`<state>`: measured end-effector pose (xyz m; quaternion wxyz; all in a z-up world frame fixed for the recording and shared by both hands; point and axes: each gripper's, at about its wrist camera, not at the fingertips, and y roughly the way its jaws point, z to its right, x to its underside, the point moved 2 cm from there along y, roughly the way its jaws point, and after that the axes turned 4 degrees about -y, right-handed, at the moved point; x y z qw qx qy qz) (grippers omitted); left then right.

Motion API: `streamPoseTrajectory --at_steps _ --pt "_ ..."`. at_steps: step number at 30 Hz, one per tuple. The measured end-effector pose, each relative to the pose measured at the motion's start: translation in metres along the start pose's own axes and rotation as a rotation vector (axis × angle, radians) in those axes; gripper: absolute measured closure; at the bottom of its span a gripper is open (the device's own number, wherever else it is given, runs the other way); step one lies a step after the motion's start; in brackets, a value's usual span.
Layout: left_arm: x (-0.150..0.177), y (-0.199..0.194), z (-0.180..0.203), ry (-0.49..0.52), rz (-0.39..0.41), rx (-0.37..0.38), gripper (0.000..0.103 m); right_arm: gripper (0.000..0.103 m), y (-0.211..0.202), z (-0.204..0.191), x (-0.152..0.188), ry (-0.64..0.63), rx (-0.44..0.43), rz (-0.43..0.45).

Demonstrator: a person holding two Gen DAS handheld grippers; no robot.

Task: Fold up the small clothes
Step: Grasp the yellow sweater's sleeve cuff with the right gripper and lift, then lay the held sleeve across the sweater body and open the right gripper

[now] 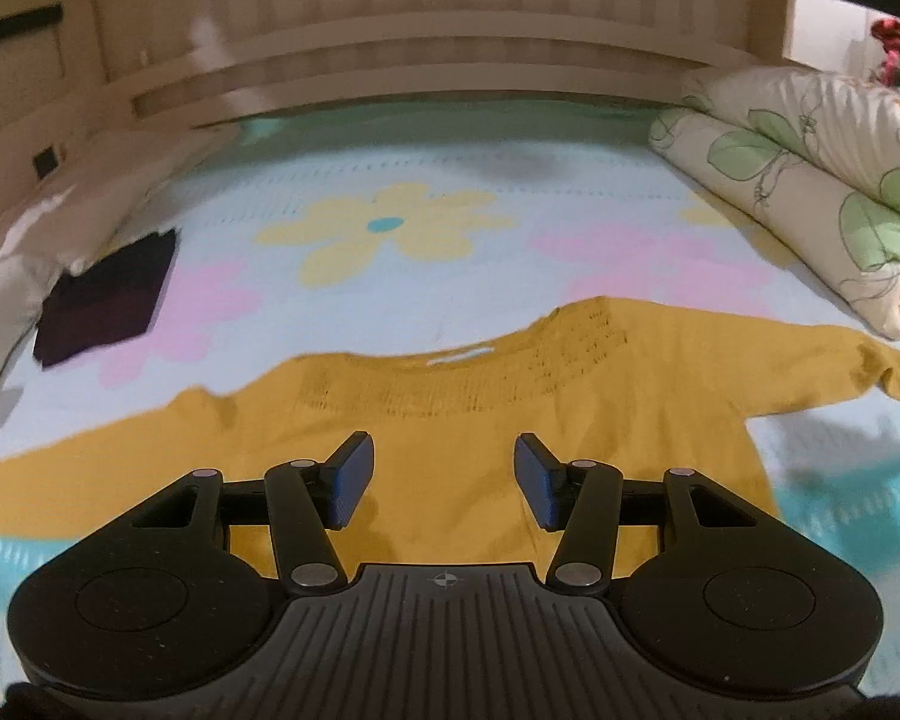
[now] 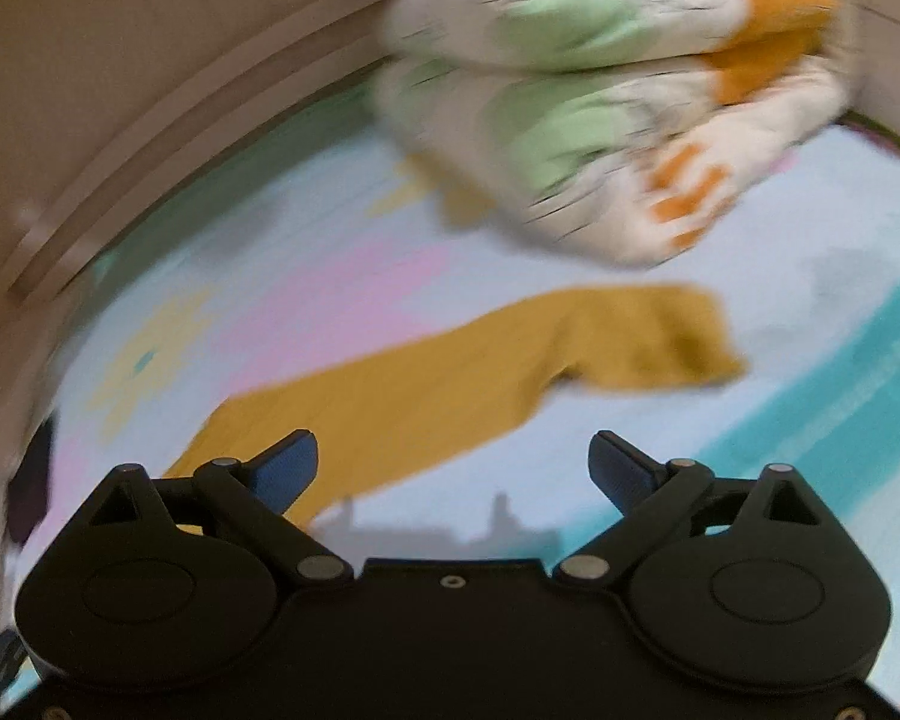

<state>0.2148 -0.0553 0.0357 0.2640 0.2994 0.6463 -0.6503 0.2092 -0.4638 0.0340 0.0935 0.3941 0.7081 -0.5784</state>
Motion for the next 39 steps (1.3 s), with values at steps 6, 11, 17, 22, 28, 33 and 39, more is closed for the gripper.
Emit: streamPoseTrajectory --at_steps 6,11,17,22,28,33,39 --pt "-0.002 0.035 0.009 0.017 -0.070 0.020 0.053 0.013 0.046 0.078 -0.029 0.092 0.141 0.006" --pt "0.007 0.060 0.008 0.035 -0.136 0.021 0.053 0.020 0.084 0.120 -0.032 0.188 0.164 -0.045" --pt "0.008 0.077 -0.006 0.000 -0.183 0.011 0.053 0.037 0.121 0.147 -0.027 0.287 0.143 -0.081" --pt "0.002 0.087 -0.020 -0.030 -0.207 -0.007 0.053 0.086 0.134 0.140 -0.029 0.262 0.100 -0.070" --pt "-0.010 0.090 -0.039 -0.065 -0.201 -0.047 0.053 0.086 0.105 0.073 -0.072 0.081 0.072 0.005" --pt "-0.021 0.086 -0.057 -0.090 -0.188 -0.065 0.053 0.086 0.083 0.001 -0.099 -0.038 -0.029 0.037" --pt "-0.033 0.084 -0.089 -0.132 -0.171 -0.100 0.053 0.086 0.069 -0.123 -0.106 -0.185 -0.198 0.028"
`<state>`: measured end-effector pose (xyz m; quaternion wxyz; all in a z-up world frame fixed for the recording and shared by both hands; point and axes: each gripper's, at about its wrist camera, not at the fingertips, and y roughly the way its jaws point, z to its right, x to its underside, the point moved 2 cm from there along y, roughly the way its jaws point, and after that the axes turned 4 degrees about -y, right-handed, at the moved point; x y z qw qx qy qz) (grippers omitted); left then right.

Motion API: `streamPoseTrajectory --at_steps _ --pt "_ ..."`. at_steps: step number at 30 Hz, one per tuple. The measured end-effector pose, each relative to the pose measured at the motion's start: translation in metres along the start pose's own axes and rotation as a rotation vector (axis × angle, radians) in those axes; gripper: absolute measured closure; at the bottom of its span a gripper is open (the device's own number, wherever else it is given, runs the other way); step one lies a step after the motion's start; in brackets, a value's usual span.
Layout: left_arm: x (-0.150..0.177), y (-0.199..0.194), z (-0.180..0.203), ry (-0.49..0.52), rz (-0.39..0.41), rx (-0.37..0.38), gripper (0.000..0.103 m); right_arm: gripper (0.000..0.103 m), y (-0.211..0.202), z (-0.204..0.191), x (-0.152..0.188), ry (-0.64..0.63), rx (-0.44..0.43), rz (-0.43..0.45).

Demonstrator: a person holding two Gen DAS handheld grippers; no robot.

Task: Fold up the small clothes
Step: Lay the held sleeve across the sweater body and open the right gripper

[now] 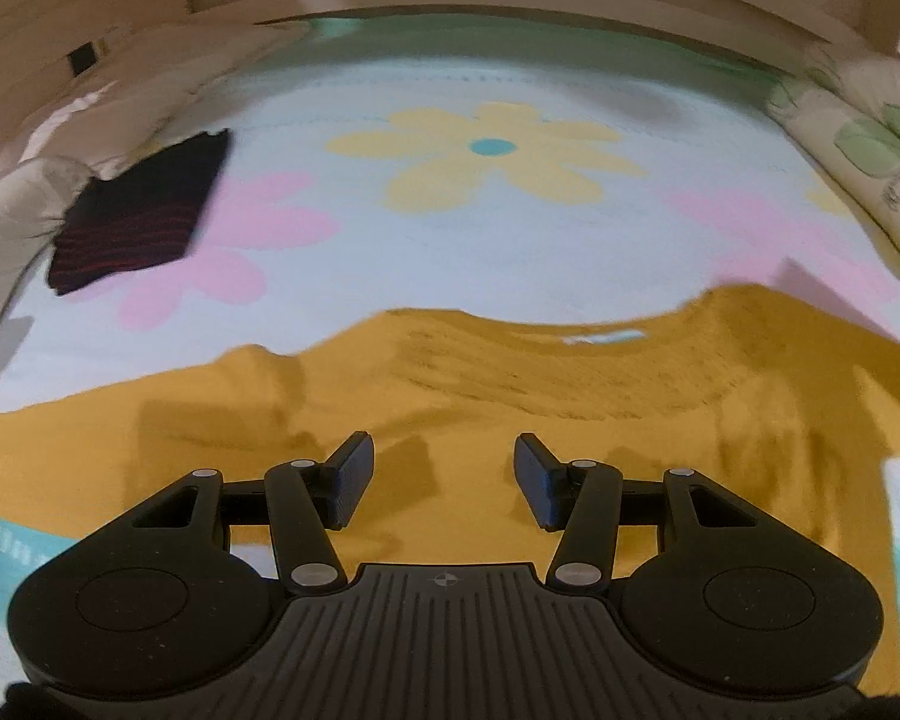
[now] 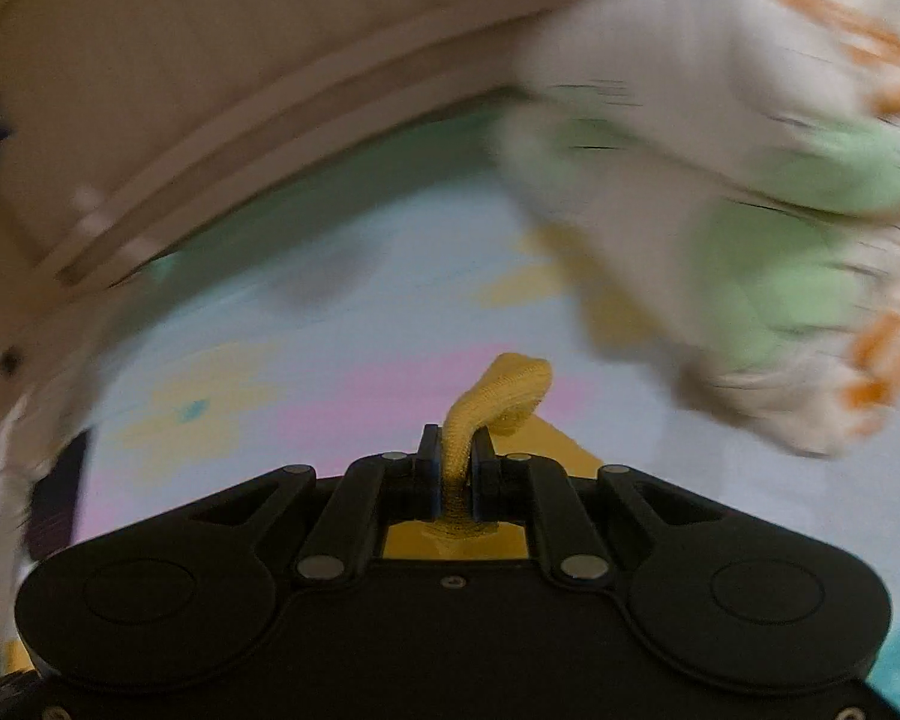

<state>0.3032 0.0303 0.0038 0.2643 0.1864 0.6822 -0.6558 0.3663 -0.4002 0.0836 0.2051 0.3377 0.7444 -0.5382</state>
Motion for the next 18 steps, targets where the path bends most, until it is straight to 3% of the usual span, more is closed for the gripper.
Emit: streamPoseTrajectory --at_steps 5,6,7,11,18 --pt "-0.012 -0.002 -0.036 -0.074 0.011 -0.035 0.053 0.086 0.026 -0.106 0.007 -0.069 -0.161 -0.043" --pt "-0.015 -0.002 -0.044 -0.093 0.010 -0.032 0.053 0.086 0.041 -0.145 0.018 -0.084 -0.230 -0.069" --pt "-0.016 -0.002 -0.050 -0.102 0.011 -0.031 0.053 0.086 0.041 -0.145 0.018 -0.084 -0.230 -0.069" --pt "-0.020 -0.003 -0.073 -0.128 0.020 -0.065 0.053 0.086 0.073 -0.217 0.046 -0.163 -0.319 -0.129" --pt "-0.023 0.000 -0.096 -0.174 0.013 -0.061 0.053 0.086 0.131 -0.309 0.118 -0.261 -0.407 -0.278"
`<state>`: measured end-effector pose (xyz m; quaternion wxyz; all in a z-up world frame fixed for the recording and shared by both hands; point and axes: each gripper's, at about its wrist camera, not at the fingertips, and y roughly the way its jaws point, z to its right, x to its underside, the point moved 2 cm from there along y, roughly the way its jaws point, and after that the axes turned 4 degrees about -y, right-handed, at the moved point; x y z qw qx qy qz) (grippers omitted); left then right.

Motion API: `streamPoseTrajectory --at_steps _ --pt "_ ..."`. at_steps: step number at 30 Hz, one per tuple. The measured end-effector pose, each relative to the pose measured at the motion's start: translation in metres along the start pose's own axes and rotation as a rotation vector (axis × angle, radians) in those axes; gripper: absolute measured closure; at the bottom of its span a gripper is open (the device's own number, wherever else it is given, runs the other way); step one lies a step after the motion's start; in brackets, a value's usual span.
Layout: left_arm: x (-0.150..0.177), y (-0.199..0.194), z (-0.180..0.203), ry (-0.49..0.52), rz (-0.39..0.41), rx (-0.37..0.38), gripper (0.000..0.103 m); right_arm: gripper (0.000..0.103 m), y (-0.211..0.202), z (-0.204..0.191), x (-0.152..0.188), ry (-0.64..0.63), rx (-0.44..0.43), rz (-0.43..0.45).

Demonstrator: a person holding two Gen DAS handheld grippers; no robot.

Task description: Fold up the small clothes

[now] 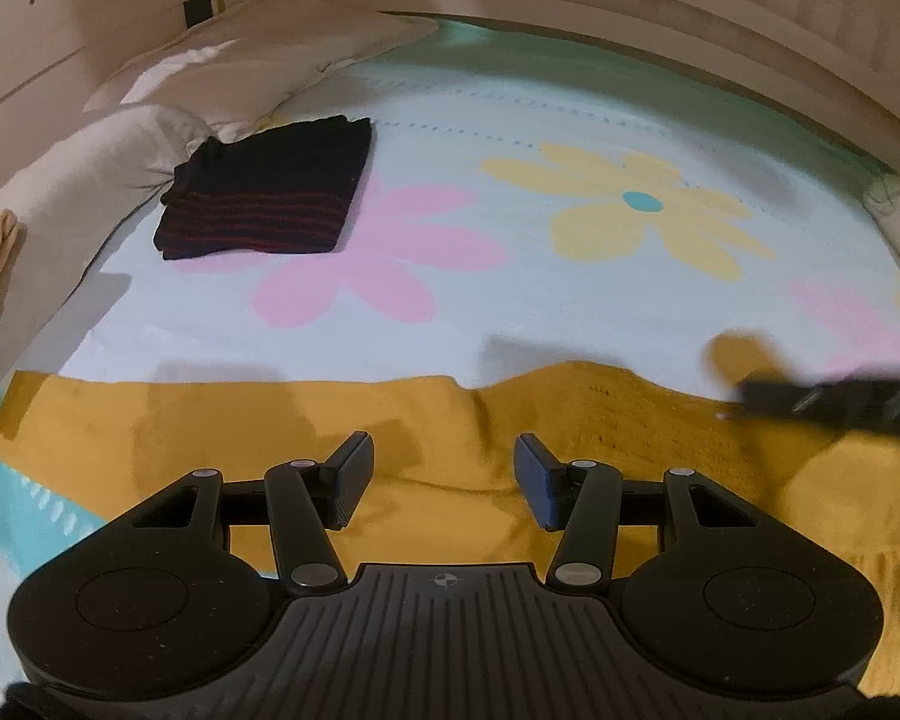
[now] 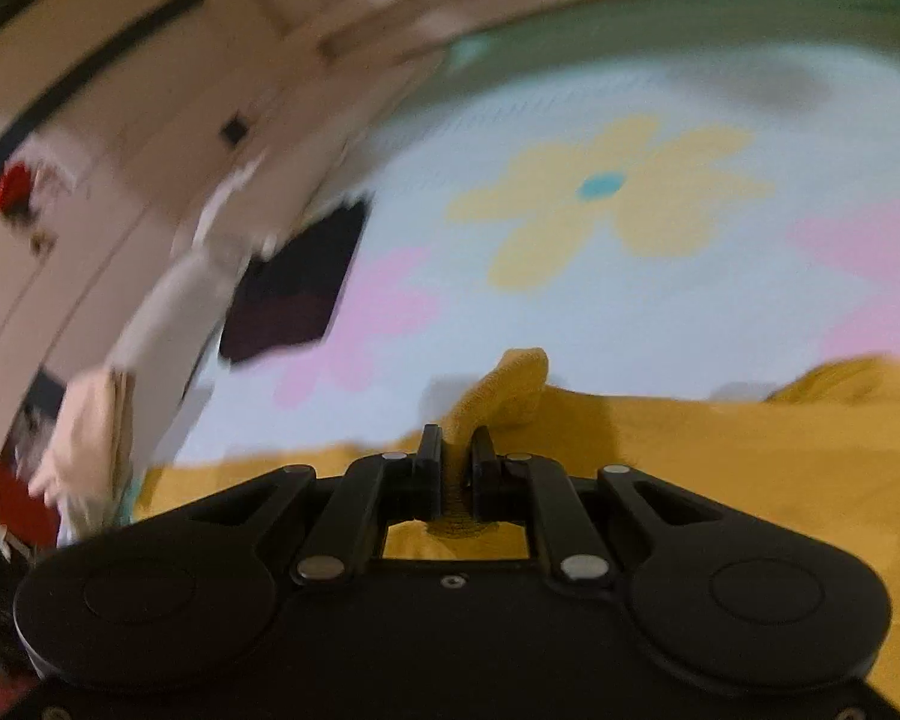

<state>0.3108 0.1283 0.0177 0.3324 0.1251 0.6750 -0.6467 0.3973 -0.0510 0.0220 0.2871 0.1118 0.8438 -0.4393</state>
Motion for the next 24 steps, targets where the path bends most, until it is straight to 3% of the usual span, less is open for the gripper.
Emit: streamPoseTrajectory --at_steps 4,7,9,11,13,20,21,22,24 --pt "-0.002 0.005 -0.004 0.005 0.005 0.023 0.052 0.084 0.040 -0.030 0.025 -0.028 -0.040 -0.061" --pt "-0.001 0.012 -0.007 -0.010 -0.005 0.092 0.052 0.072 0.040 -0.033 0.046 -0.017 -0.099 -0.084" --pt "-0.001 0.020 -0.010 -0.044 -0.026 0.150 0.052 0.053 0.036 -0.030 0.049 -0.014 -0.117 -0.072" --pt "0.001 0.029 -0.013 -0.083 -0.052 0.215 0.052 0.040 0.023 -0.021 0.049 -0.011 -0.101 -0.041" --pt "0.002 0.036 -0.012 -0.101 -0.067 0.236 0.052 0.040 0.005 -0.005 0.046 0.003 -0.080 0.005" --pt "0.012 0.062 0.002 -0.090 -0.095 0.200 0.052 0.040 -0.057 0.083 0.042 0.118 0.094 0.137" --pt "0.014 0.067 0.006 -0.082 -0.105 0.195 0.052 0.040 -0.073 0.113 0.044 0.141 0.172 0.145" --pt "0.017 0.071 0.009 -0.076 -0.116 0.193 0.052 0.040 -0.073 0.113 0.044 0.141 0.172 0.145" --pt "0.022 0.080 0.016 -0.068 -0.140 0.195 0.052 0.040 -0.092 0.137 0.045 0.141 0.265 0.164"
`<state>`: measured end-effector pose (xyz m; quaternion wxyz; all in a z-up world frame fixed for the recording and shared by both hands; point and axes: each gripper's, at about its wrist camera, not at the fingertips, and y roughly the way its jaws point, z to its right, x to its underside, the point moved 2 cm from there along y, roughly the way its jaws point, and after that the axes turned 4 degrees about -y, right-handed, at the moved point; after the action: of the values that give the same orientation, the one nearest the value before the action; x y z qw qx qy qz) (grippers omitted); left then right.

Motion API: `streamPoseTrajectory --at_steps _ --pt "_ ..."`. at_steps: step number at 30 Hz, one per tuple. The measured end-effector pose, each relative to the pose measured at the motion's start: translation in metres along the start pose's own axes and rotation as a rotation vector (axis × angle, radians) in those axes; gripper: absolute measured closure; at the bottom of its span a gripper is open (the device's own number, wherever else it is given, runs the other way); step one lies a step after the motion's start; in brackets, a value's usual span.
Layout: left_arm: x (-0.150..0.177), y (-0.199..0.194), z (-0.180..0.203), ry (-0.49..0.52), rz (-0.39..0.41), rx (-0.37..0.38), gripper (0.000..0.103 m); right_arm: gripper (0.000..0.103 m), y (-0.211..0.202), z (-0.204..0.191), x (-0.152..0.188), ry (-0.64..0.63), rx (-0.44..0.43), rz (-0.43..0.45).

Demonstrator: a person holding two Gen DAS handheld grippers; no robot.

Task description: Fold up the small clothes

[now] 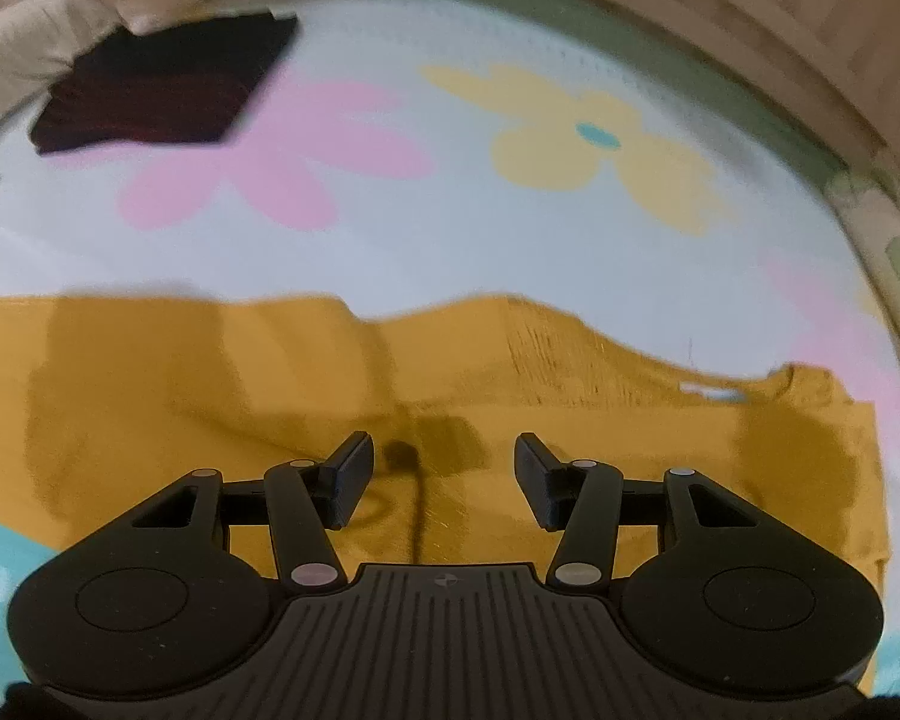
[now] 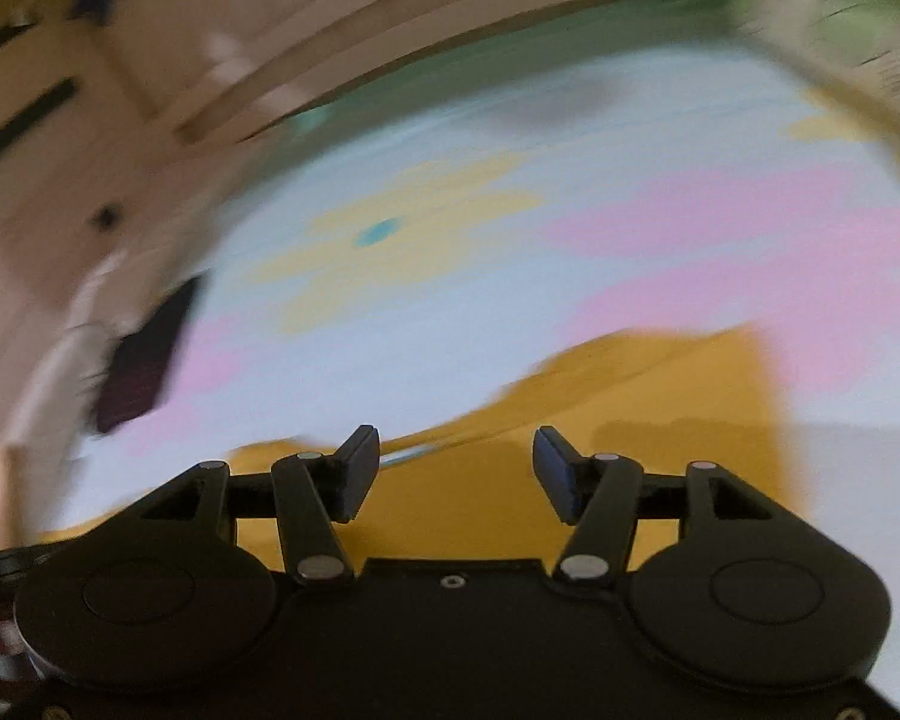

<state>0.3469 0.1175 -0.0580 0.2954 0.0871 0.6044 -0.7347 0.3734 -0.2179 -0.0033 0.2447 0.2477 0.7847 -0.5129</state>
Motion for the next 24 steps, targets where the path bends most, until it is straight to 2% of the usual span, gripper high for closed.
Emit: streamPoseTrajectory --at_steps 3,7,9,10,12,13,16,19,22,23,24 --pt "0.008 0.017 0.009 0.019 -0.028 -0.007 0.052 0.040 -0.014 0.037 -0.004 0.010 0.091 0.014" --pt "0.013 0.024 0.019 0.069 0.024 -0.021 0.055 0.040 -0.018 0.071 0.002 0.068 0.137 0.008" --pt "0.015 0.024 0.019 0.044 0.042 -0.013 0.083 0.040 -0.013 0.079 0.008 0.076 0.149 -0.008" --pt "0.015 0.024 0.017 0.037 0.038 -0.037 0.091 0.040 -0.010 0.081 0.011 0.080 0.151 -0.015" --pt "0.013 0.021 0.015 0.034 0.048 -0.050 0.093 0.040 -0.006 0.087 0.015 0.090 0.153 -0.030" --pt "0.013 0.019 0.014 0.041 0.056 -0.078 0.097 0.040 -0.003 0.088 0.018 0.092 0.151 -0.039" --pt "0.011 0.017 0.005 0.053 0.079 -0.155 0.098 0.040 0.005 0.090 0.024 0.079 0.143 -0.049" --pt "0.010 0.017 -0.002 0.029 0.066 -0.132 0.098 0.042 0.017 0.086 0.026 0.075 0.125 -0.049" --pt "0.009 0.019 0.003 0.064 0.065 -0.139 0.098 0.057 0.027 0.080 0.031 0.062 0.126 -0.042" --pt "0.010 0.020 0.004 0.070 0.066 -0.144 0.097 0.081 0.028 0.077 0.032 0.043 0.139 -0.035" --pt "0.010 0.020 0.006 0.075 0.067 -0.147 0.097 0.087 0.027 0.071 0.032 0.003 0.157 -0.043"
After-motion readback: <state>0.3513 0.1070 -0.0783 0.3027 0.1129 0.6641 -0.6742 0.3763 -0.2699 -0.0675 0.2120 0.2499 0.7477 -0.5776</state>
